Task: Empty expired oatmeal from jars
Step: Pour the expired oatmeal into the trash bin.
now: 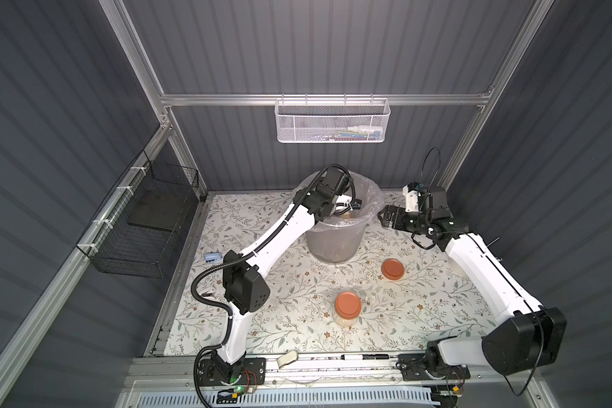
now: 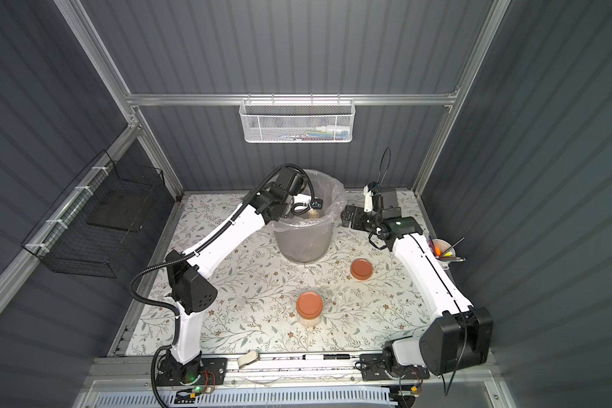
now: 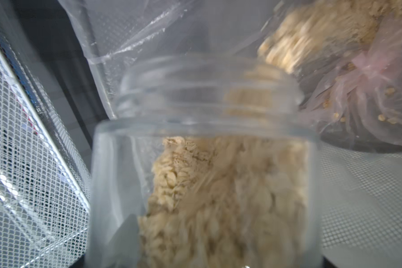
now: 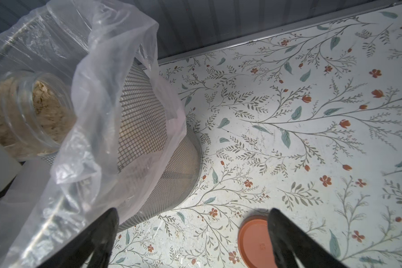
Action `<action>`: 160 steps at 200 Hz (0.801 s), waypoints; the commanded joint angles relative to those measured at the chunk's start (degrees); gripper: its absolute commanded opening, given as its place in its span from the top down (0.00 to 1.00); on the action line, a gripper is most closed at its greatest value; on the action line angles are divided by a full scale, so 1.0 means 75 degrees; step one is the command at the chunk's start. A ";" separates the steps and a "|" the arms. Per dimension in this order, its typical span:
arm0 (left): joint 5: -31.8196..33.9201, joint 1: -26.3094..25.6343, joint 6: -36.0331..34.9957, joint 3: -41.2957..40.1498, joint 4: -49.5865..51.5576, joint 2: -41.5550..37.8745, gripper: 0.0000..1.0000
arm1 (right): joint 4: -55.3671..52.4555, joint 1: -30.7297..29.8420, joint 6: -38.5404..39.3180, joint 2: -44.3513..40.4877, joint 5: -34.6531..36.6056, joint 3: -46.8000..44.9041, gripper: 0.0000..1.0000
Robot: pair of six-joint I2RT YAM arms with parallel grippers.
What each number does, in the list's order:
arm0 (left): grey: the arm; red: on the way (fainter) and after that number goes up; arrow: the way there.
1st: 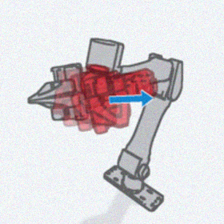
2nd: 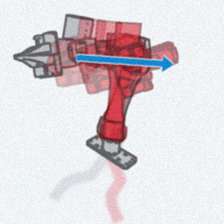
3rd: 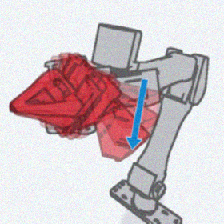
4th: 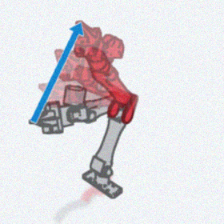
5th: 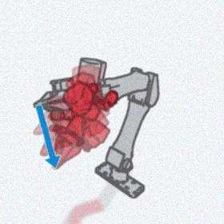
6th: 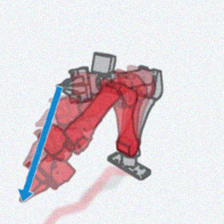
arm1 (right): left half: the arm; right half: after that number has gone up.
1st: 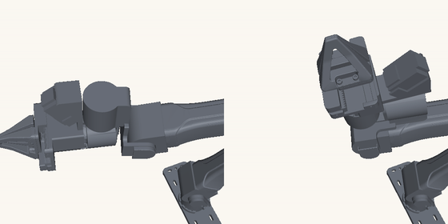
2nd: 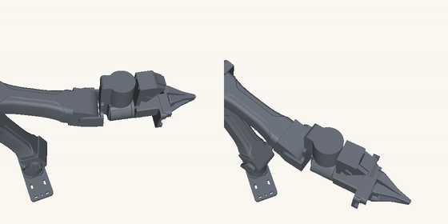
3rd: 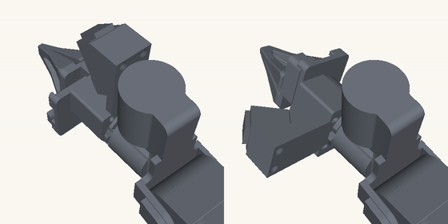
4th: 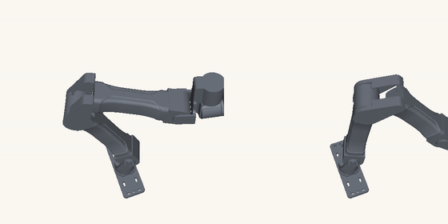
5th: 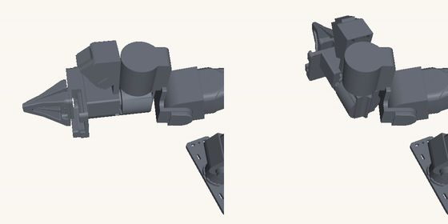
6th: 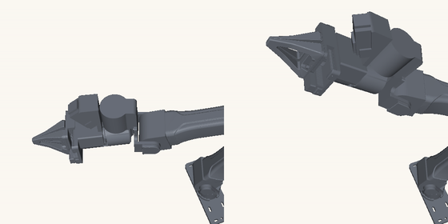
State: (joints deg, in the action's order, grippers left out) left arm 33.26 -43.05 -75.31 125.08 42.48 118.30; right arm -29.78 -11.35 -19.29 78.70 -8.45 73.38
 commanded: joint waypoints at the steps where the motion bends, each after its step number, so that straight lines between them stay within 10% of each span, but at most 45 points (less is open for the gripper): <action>1: 0.0388 0.0032 -0.1448 -0.0237 -0.1356 -0.0427 1.00 | 0.0252 -0.0009 -0.0099 0.0173 -0.0168 -0.0116 0.01; 160: -0.0929 0.0297 -0.6753 -0.1824 -0.4278 -0.1215 1.00 | 0.1322 0.0084 -0.0416 0.0784 -0.0892 -0.0455 0.01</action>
State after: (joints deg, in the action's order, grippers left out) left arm 29.26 -41.60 -116.27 111.46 16.60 112.81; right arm -21.71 -10.85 -21.69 84.14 -13.78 70.76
